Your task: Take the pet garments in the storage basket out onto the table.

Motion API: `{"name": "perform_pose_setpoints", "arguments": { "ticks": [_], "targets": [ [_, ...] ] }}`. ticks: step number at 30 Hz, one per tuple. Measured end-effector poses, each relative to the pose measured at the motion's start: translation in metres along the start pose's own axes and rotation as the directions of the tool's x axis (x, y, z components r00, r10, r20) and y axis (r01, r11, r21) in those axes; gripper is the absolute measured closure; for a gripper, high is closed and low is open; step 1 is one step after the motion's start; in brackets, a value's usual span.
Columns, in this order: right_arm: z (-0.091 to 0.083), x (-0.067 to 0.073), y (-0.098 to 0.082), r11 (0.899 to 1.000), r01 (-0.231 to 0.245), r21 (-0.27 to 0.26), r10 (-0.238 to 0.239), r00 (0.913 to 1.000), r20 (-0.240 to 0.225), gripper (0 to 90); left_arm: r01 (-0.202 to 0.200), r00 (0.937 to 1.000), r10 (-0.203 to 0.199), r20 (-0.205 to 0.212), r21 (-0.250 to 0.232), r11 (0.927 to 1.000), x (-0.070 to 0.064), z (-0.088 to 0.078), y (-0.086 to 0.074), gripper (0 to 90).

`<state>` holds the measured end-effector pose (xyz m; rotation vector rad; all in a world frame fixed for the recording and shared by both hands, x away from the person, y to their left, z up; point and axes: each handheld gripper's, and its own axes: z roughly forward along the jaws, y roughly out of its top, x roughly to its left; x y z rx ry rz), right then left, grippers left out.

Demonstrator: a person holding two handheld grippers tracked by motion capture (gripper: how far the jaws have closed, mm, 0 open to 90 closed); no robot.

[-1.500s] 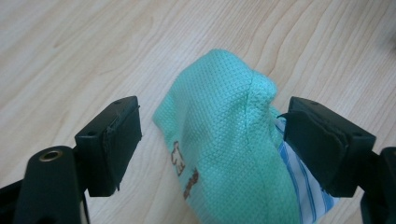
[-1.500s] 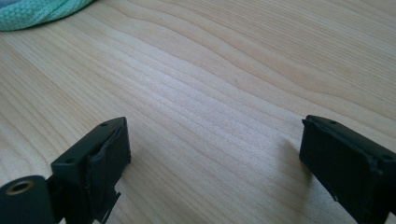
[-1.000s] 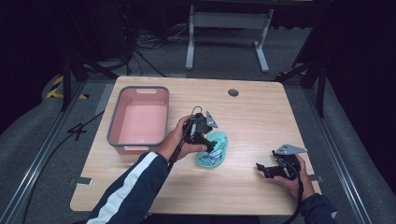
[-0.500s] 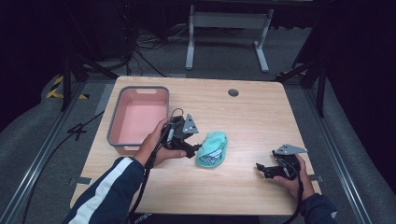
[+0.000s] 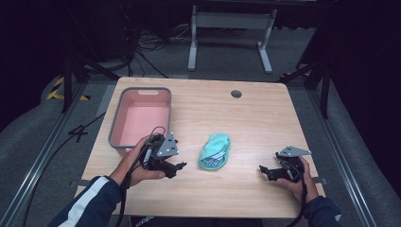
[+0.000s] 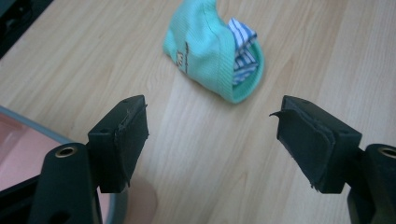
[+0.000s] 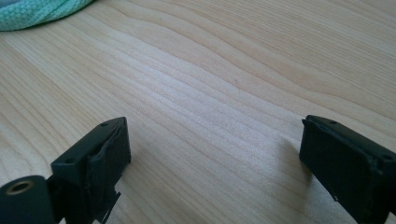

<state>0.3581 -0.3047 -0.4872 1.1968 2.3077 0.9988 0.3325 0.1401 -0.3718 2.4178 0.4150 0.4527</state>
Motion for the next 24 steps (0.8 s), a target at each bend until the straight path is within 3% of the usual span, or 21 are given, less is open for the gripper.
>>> {"name": "perform_pose_setpoints", "arguments": {
  "ticks": [9,15,21,24],
  "targets": [
    [0.0,0.0,0.0,1.0,0.0,0.0,0.0,1.0,0.0,9.1,0.014,0.9993,-0.015,0.034,0.027,0.9995,-0.005,0.006,-0.038,27.0],
    [0.0,0.0,0.0,1.0,0.0,0.0,0.0,1.0,0.001,9.1,0.016,0.9993,-0.018,0.033,0.069,0.9975,-0.008,0.012,-0.058,25.8],
    [0.0,0.0,0.0,1.0,-0.001,0.0,0.001,1.0,0.001,9.1,0.038,0.9985,-0.041,0.035,0.087,0.9955,-0.006,0.011,-0.076,25.2],
    [0.0,0.0,0.0,1.0,-0.001,0.0,0.001,1.0,0.003,9.1,0.069,0.9967,-0.072,0.037,0.078,0.9946,-0.004,0.01,-0.091,24.4]
  ]
}}
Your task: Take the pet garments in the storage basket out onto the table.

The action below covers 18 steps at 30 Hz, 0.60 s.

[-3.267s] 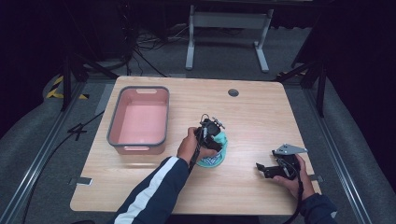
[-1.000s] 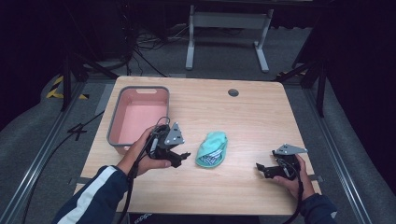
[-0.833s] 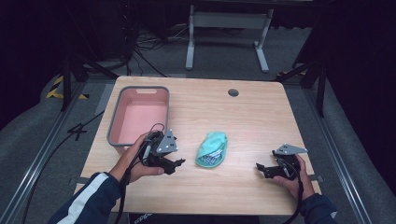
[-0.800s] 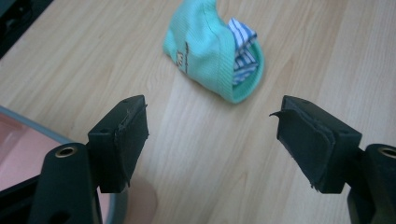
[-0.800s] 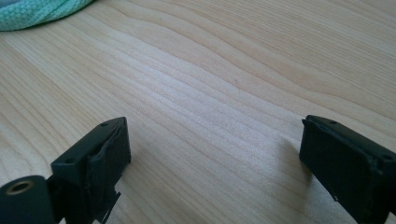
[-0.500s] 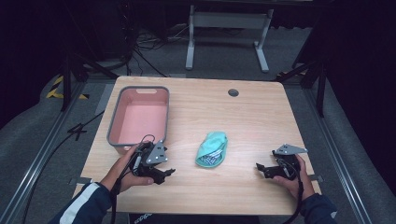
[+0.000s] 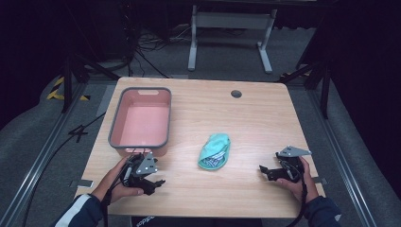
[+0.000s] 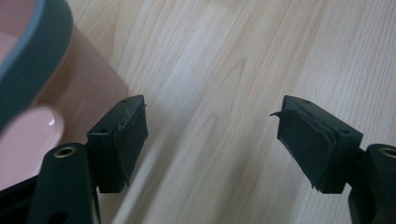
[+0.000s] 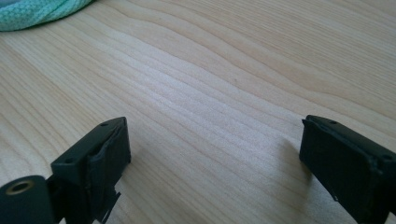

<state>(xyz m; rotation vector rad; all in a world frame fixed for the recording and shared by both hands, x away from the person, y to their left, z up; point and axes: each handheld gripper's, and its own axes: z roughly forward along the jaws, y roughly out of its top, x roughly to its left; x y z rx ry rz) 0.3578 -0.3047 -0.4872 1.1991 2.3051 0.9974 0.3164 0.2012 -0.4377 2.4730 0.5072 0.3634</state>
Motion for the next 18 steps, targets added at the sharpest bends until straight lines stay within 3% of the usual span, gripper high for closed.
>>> {"name": "perform_pose_setpoints", "arguments": {
  "ticks": [3,6,14,18],
  "targets": [
    [0.0,0.0,0.0,1.0,0.0,0.0,0.0,1.0,0.0,9.1,0.007,0.9999,-0.007,-0.009,0.014,0.9999,0.004,0.001,-0.013,23.6],
    [0.0,0.0,0.0,1.0,0.0,0.0,0.0,1.0,0.0,9.1,0.046,0.9988,-0.046,-0.02,0.012,0.9989,0.009,0.001,-0.027,23.1],
    [0.0,0.0,0.0,1.0,-0.002,0.0,0.002,1.0,0.002,9.1,0.095,0.9951,-0.095,-0.029,0.004,0.9955,0.018,0.002,-0.052,21.9],
    [0.0,0.0,0.0,1.0,-0.002,0.0,0.002,1.0,0.001,9.1,0.169,0.9856,-0.169,-0.003,-0.044,0.9847,0.025,-0.001,-0.068,20.7]
  ]
}}
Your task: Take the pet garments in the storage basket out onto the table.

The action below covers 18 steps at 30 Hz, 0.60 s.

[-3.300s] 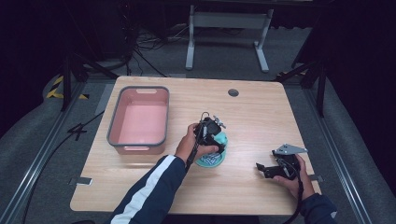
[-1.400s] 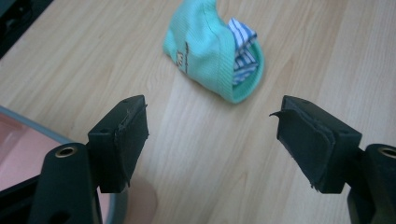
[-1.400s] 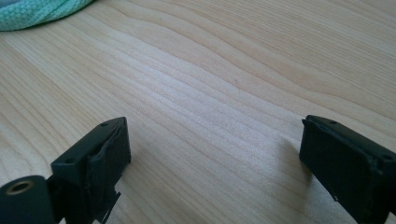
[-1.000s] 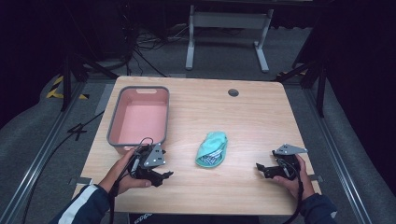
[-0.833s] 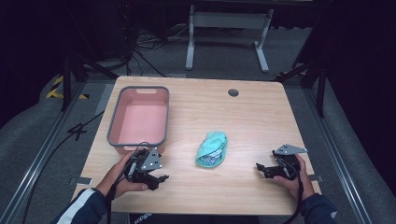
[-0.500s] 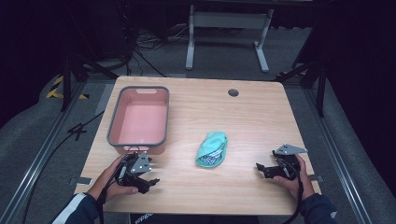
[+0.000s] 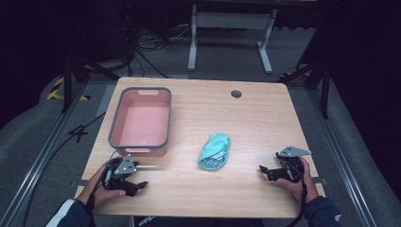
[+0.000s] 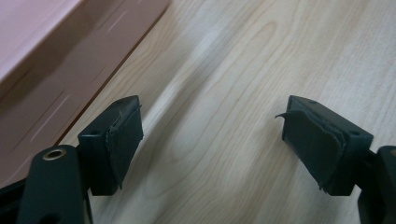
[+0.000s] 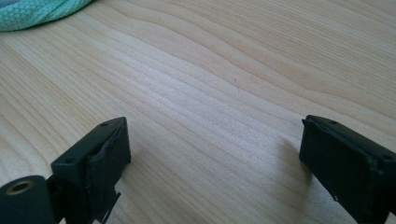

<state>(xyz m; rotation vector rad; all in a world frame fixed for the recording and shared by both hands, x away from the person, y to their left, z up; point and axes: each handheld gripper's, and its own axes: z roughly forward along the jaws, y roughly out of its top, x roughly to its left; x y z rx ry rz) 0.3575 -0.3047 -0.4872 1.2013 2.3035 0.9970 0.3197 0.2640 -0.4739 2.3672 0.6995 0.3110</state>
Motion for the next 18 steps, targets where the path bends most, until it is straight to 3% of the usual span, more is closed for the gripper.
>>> {"name": "perform_pose_setpoints", "arguments": {
  "ticks": [2,3,5,10,18],
  "targets": [
    [0.0,0.0,0.0,1.0,0.003,0.0,-0.003,1.0,0.0,9.1,0.06,0.9978,-0.059,0.03,-0.035,0.9976,0.004,-0.001,-0.01,19.6],
    [0.0,0.0,0.0,1.0,0.003,0.0,-0.003,1.0,0.001,9.1,0.068,0.9975,-0.067,0.02,-0.06,0.9958,0.007,-0.002,-0.015,17.6],
    [0.0,0.0,0.0,1.0,0.001,0.0,-0.001,1.0,0.0,9.1,0.092,0.9957,-0.092,0.002,-0.065,0.9936,0.011,-0.006,-0.021,16.7],
    [-0.001,0.0,-0.001,1.0,0.001,0.001,-0.001,1.0,0.002,9.1,0.112,0.9932,-0.114,-0.022,-0.07,0.9912,0.013,-0.009,-0.025,16.6],
    [0.0,-0.001,0.0,1.0,0.009,0.001,-0.009,1.0,-0.005,9.1,0.12,0.9922,-0.122,-0.025,-0.067,0.9905,0.013,-0.009,-0.025,15.8]
  ]
}}
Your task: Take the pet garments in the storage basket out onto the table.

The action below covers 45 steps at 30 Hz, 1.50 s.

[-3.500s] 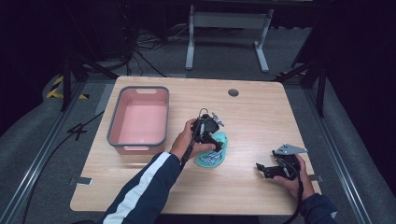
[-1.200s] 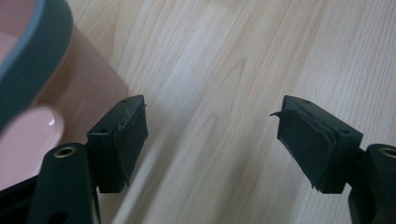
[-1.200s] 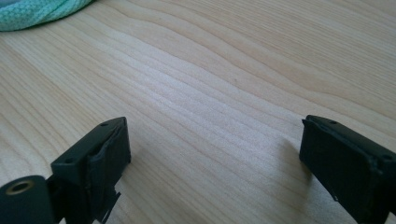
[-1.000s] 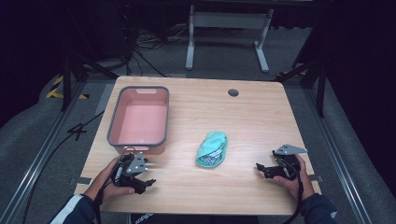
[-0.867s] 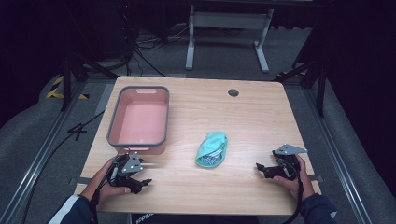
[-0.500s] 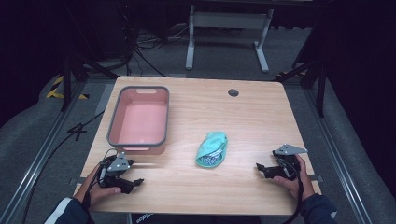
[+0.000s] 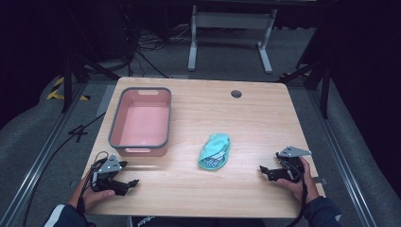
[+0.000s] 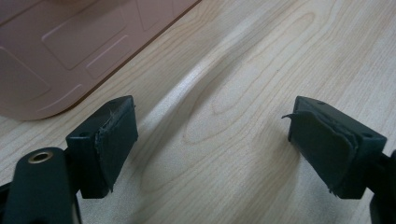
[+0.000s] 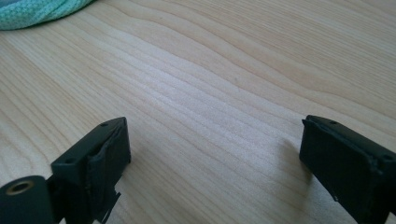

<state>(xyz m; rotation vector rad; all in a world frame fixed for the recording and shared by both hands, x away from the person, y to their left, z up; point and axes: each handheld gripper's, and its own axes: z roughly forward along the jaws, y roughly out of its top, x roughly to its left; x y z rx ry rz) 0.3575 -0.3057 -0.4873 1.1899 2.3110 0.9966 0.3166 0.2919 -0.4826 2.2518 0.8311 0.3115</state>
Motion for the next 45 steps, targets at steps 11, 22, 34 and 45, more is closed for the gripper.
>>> {"name": "perform_pose_setpoints", "arguments": {
  "ticks": [11,22,34,45],
  "targets": [
    [0.0,0.0002,0.0001,1.0,-0.003,0.0,0.003,1.0,0.003,9.1,0.013,0.9999,-0.013,-0.011,0.002,0.9999,-0.0011,0.0,-0.0004,14.3],
    [0.0008,-0.0004,0.0009,1.0,-0.002,-0.001,0.002,1.0,-0.003,9.0,0.013,0.9998,-0.013,-0.012,0.005,0.9999,-0.0005,0.0006,0.0003,13.4],
    [0.0009,-0.0004,0.0009,1.0,-0.002,-0.001,0.002,1.0,-0.003,9.0,0.016,0.9998,-0.016,-0.009,0.005,0.9999,-0.0006,0.0008,0.0003,13.4],
    [0.0011,-0.0003,0.0011,1.0,-0.001,0.0,0.001,1.0,-0.002,9.0,0.014,0.9997,-0.014,-0.019,0.006,0.9999,0.0022,0.0017,0.002,13.3]
  ]
}}
